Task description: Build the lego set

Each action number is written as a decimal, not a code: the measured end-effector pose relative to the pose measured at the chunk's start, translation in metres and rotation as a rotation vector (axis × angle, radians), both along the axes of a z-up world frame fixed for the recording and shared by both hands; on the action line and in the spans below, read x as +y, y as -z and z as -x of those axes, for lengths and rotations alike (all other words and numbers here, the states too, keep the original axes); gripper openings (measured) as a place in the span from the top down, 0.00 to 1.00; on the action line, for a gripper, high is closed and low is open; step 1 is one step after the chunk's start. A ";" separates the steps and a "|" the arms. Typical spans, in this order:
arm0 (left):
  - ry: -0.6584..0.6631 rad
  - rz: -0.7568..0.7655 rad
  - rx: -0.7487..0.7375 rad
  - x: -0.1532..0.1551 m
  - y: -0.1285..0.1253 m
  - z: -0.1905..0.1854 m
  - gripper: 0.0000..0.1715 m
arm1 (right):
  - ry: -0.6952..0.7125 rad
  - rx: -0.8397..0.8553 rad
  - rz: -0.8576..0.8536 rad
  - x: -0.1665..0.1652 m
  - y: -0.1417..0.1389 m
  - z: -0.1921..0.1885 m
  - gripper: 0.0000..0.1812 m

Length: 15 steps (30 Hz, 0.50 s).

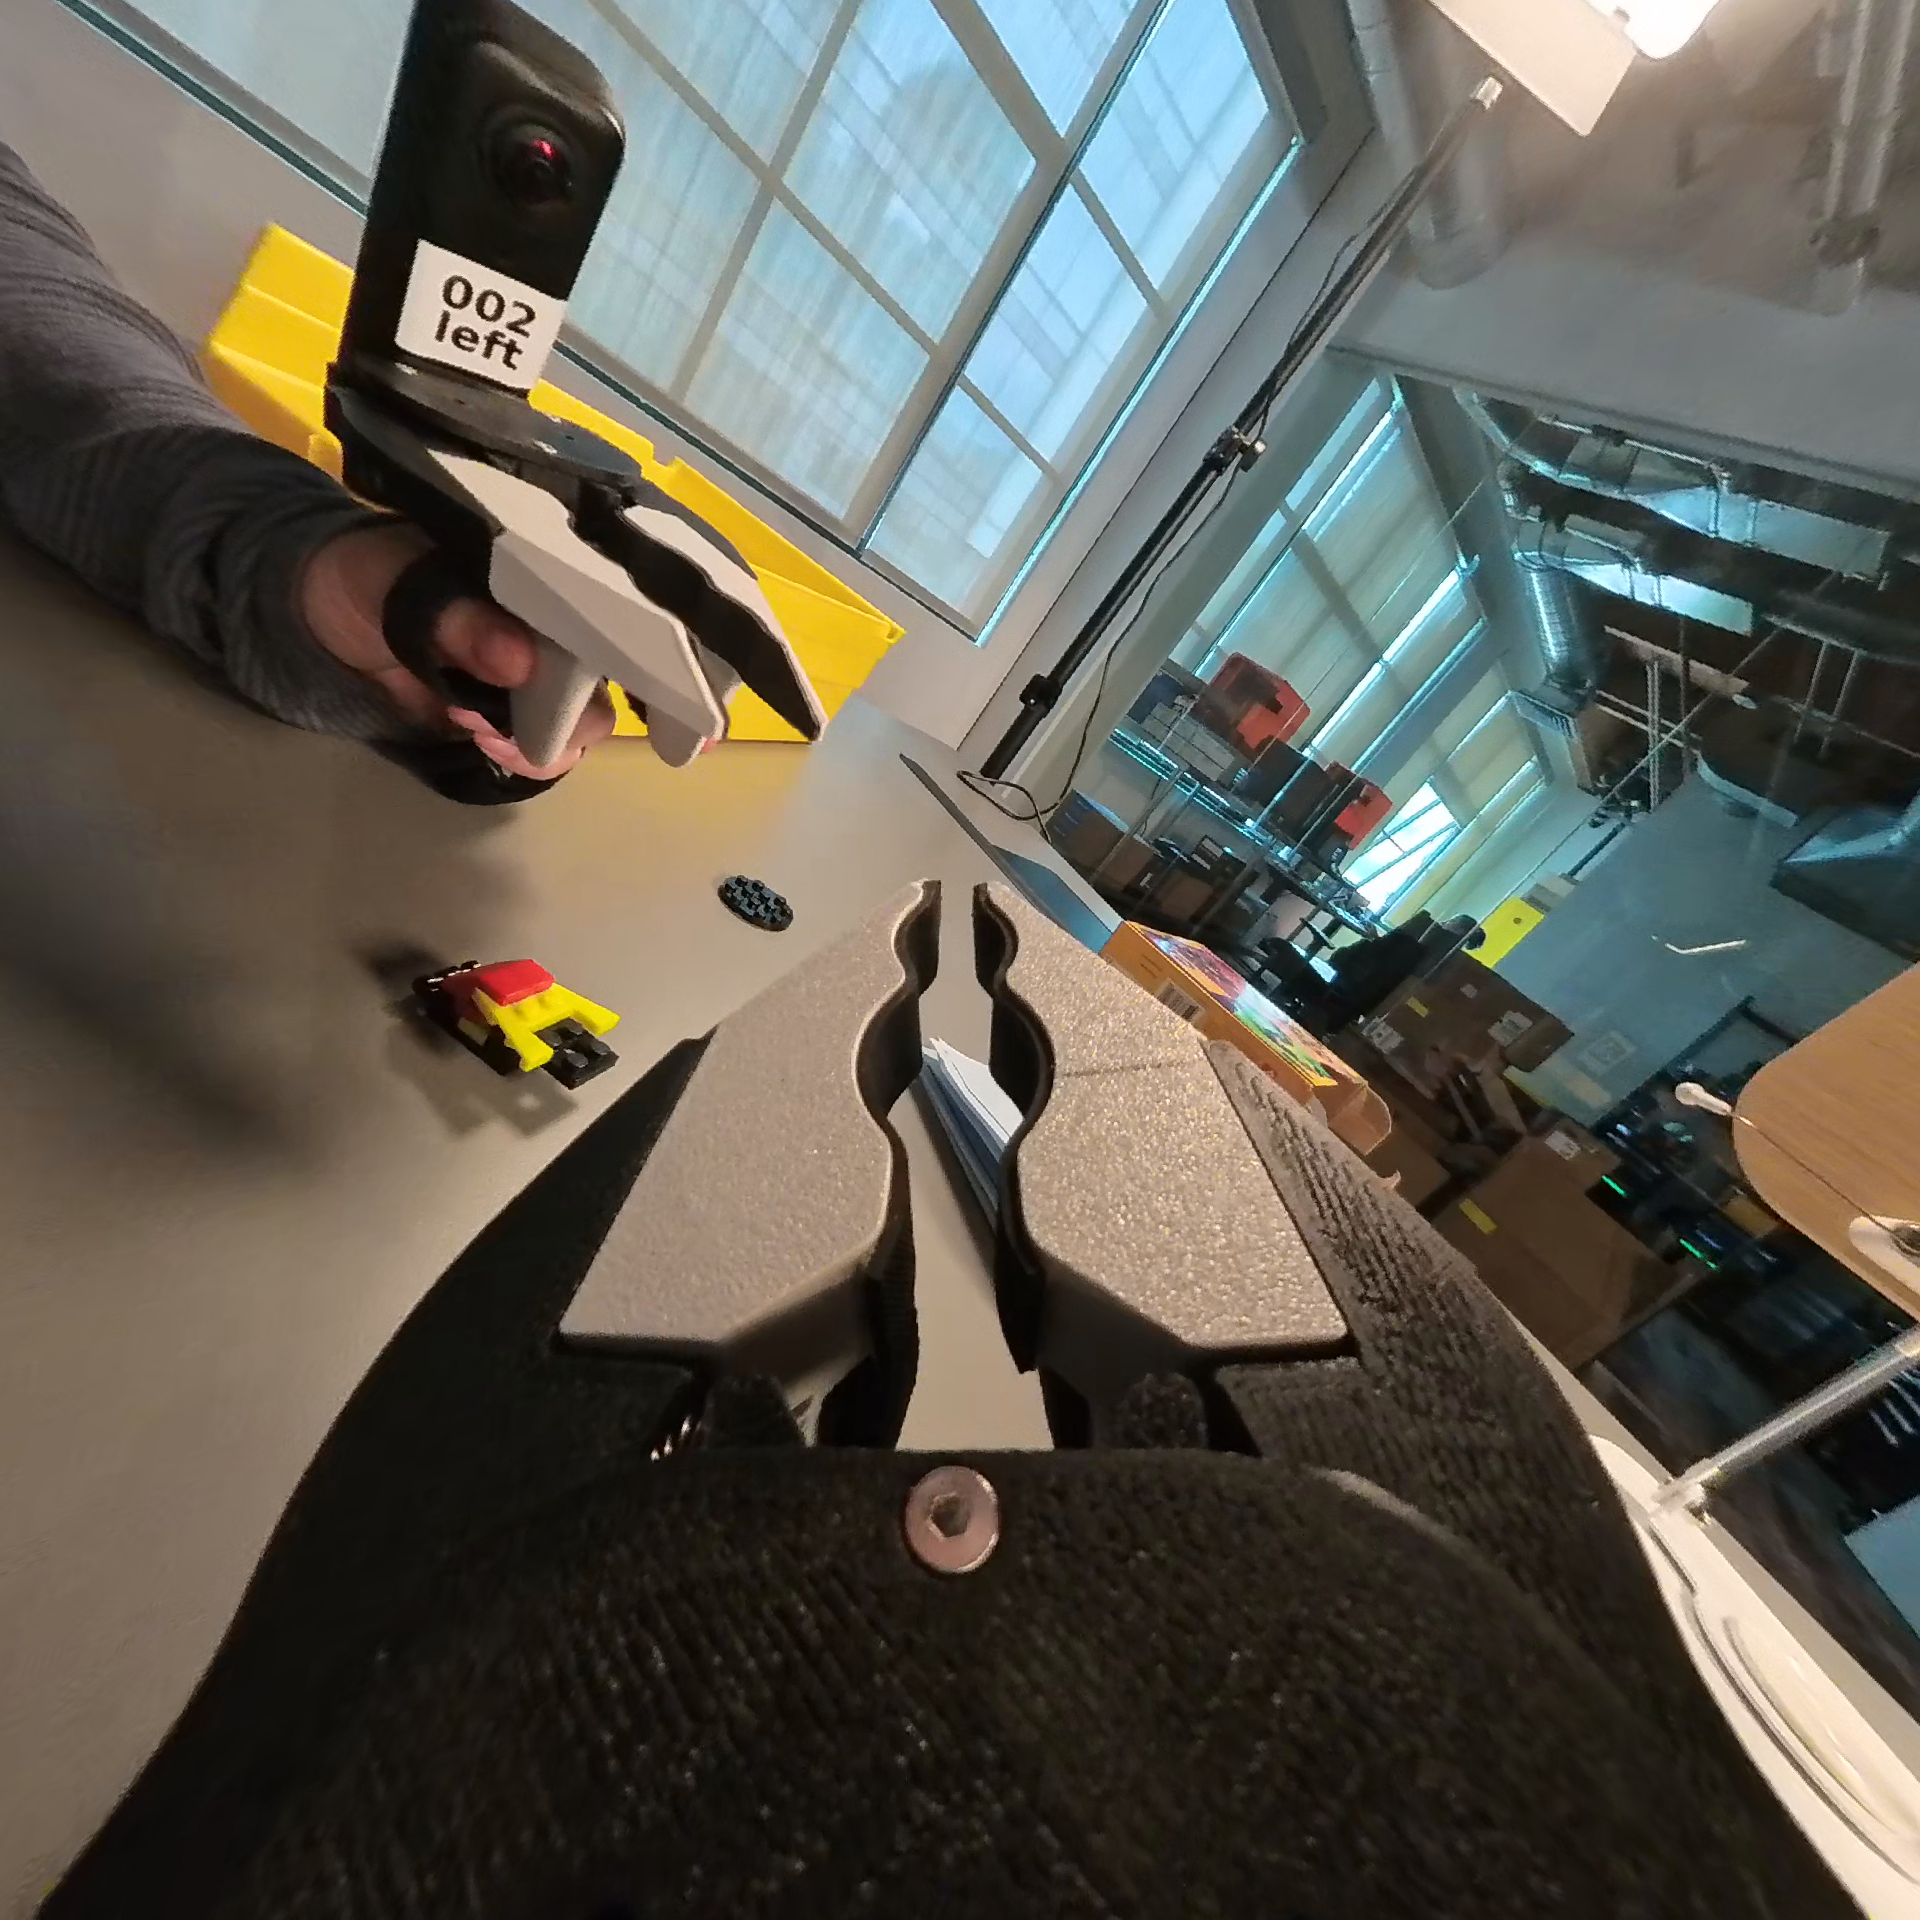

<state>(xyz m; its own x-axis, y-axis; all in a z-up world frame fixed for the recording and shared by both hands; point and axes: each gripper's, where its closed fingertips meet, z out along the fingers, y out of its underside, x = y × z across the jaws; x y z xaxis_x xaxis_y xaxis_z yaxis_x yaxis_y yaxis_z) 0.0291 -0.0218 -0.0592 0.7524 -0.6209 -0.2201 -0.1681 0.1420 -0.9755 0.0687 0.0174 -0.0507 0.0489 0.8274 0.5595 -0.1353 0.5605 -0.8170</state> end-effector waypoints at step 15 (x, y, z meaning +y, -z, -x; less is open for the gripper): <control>0.068 -0.056 0.035 -0.012 -0.003 -0.012 0.79 | 0.003 -0.005 -0.027 -0.004 0.002 0.000 0.98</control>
